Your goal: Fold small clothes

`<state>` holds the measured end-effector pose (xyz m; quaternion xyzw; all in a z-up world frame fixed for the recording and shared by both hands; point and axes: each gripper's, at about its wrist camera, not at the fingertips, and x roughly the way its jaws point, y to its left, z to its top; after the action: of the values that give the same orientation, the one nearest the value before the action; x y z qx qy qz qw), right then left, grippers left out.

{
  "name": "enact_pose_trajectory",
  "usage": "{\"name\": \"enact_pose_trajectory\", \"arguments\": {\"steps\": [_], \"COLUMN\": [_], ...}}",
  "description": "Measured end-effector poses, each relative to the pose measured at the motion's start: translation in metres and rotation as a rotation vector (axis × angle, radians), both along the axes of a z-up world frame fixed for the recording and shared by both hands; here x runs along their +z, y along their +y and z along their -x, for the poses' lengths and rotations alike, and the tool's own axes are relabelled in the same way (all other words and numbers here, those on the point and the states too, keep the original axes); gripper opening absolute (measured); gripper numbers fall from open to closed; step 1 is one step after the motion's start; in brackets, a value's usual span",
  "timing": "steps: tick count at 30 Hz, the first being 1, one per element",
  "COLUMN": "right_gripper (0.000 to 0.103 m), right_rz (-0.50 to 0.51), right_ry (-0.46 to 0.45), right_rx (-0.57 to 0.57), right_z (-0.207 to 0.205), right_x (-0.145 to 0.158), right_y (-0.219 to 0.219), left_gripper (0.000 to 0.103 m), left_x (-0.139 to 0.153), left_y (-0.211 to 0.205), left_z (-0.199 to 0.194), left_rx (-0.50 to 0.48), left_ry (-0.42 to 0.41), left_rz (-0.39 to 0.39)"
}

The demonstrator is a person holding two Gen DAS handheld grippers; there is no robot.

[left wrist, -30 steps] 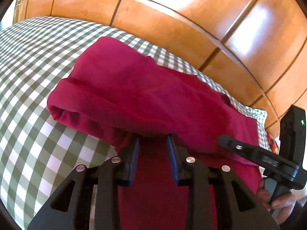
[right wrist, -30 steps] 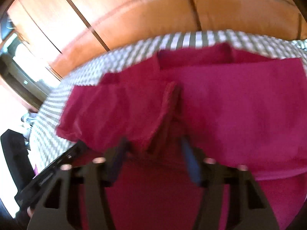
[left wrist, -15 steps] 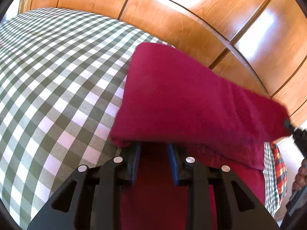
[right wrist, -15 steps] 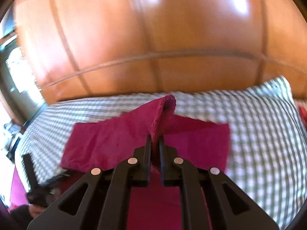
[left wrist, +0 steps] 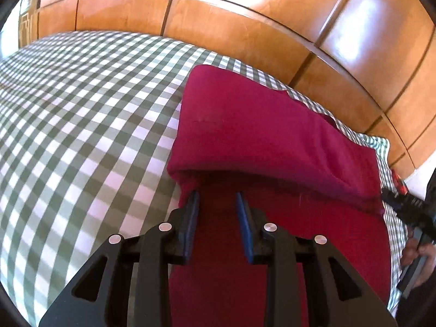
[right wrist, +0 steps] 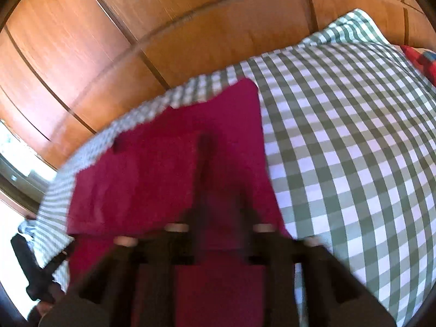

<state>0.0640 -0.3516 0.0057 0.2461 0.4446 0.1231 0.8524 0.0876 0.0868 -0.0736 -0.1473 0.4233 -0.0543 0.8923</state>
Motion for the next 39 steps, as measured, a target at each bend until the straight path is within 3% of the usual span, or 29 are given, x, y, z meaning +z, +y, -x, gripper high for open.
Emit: {"name": "enact_pose_trajectory", "arguments": {"steps": [4, 7, 9, 11, 14, 19, 21, 24, 30, 35, 37, 39], "right_gripper": [0.044, 0.04, 0.015, 0.004, 0.004, 0.005, 0.009, 0.037, 0.053, 0.057, 0.058, 0.058], "right_rz": [-0.018, 0.004, 0.074, 0.083, 0.144, 0.197, 0.179, 0.213, 0.238, 0.318, 0.406, 0.436], "right_ry": [0.002, 0.077, 0.076, 0.048, -0.026, 0.049, 0.038, -0.003, -0.124, -0.082, -0.06, -0.113], "right_rx": [0.035, 0.059, 0.066, 0.051, 0.027, 0.036, 0.02, -0.014, 0.048, 0.12, 0.104, 0.11], "right_z": [-0.001, -0.016, -0.018, -0.015, -0.001, -0.003, -0.001, 0.003, 0.0, -0.027, -0.03, -0.021], "right_x": [0.002, -0.015, -0.019, -0.009, 0.011, -0.019, -0.015, 0.003, 0.039, 0.013, -0.007, -0.022], "right_y": [0.011, 0.033, 0.043, 0.04, 0.032, 0.026, 0.023, 0.021, 0.051, 0.089, 0.089, 0.085], "left_gripper": [0.027, 0.027, 0.027, 0.027, 0.027, 0.027, 0.027, 0.027, 0.027, 0.027, 0.027, 0.027], "left_x": [0.002, 0.0, -0.001, -0.002, -0.005, 0.005, 0.016, 0.035, 0.05, 0.046, 0.039, 0.02], "left_y": [0.0, -0.002, -0.005, -0.006, 0.001, 0.005, 0.004, -0.001, -0.021, -0.038, -0.041, -0.043], "left_z": [0.008, 0.009, 0.009, 0.01, 0.01, 0.015, 0.018, 0.01, -0.038, -0.083, -0.094, -0.101], "left_rx": [-0.012, -0.009, -0.01, -0.008, 0.01, 0.017, 0.006, -0.007, -0.005, 0.006, 0.01, 0.017], "left_ry": [-0.009, 0.0, 0.0, -0.002, 0.01, 0.007, -0.026, -0.08, -0.116, -0.09, -0.077, -0.041], "left_rz": [-0.014, -0.016, -0.032, -0.051, -0.031, 0.019, 0.038, 0.043, 0.037, -0.003, -0.023, -0.072]}}
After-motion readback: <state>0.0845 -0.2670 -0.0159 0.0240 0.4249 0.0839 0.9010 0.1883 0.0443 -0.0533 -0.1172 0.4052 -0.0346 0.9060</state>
